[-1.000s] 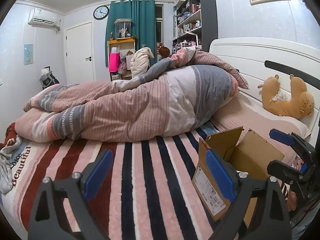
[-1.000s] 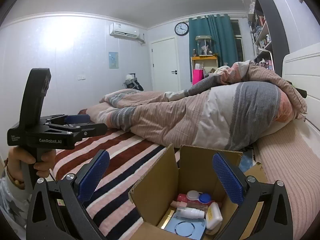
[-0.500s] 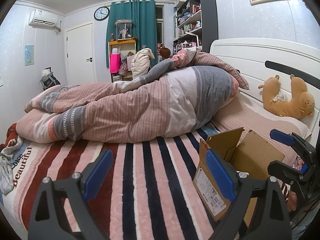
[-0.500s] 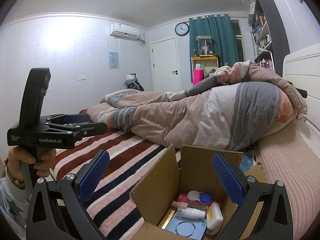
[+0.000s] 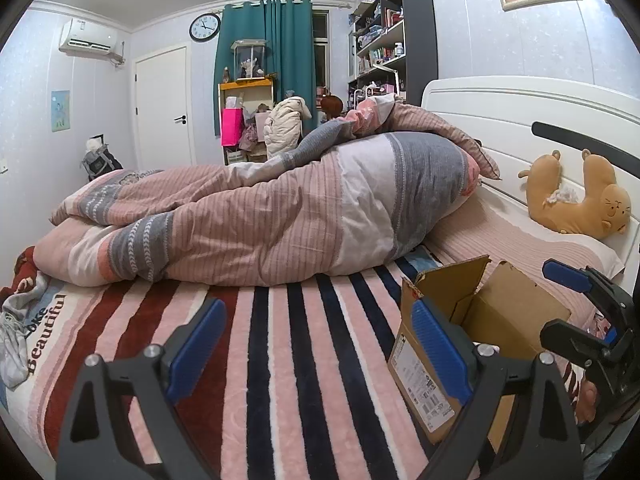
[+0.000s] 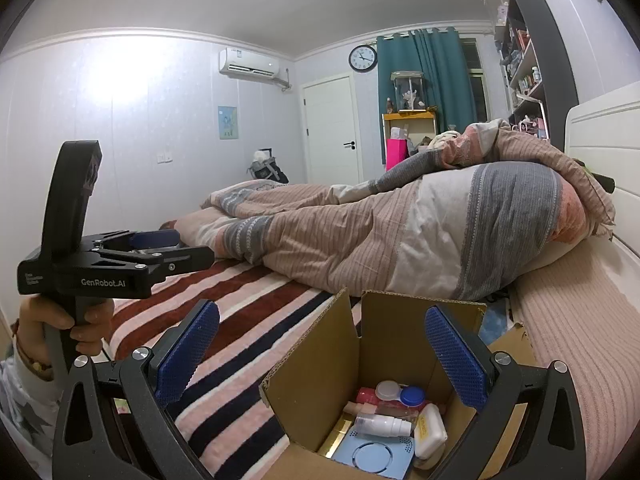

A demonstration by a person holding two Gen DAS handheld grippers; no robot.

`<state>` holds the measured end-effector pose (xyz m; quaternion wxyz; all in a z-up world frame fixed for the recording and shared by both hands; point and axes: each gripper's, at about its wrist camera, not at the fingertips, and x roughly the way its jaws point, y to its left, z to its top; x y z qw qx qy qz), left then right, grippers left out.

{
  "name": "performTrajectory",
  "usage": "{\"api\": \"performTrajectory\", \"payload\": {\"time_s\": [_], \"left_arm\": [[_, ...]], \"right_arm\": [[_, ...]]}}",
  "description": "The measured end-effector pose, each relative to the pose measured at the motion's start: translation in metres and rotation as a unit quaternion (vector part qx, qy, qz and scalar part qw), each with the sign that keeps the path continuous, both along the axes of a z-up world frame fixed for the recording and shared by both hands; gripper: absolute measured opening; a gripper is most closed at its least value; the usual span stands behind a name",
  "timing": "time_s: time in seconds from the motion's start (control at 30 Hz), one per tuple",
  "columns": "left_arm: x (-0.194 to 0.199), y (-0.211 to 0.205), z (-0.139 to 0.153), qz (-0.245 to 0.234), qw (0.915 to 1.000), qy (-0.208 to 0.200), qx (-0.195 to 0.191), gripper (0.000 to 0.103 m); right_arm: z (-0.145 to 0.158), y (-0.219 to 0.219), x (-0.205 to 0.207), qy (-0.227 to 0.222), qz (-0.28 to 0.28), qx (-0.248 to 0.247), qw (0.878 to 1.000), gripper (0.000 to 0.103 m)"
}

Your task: Organize rigid objects

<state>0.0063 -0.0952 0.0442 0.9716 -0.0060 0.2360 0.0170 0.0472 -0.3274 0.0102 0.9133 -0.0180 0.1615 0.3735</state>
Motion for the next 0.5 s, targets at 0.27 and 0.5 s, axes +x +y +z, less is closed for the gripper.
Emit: {"api": "performTrajectory", "payload": {"time_s": [0.27, 0.5], "left_arm": [[-0.0003, -0.0002, 0.0001, 0.001, 1.0000, 0.000, 0.000, 0.093], [-0.0010, -0.0003, 0.0013, 0.004, 1.0000, -0.004, 0.004, 0.093]], "right_arm": [[0.0005, 0.0016, -0.0014, 0.000, -0.001, 0.000, 1.000, 0.103], [0.0005, 0.0014, -0.0015, 0.000, 0.000, 0.000, 1.000, 0.103]]}}
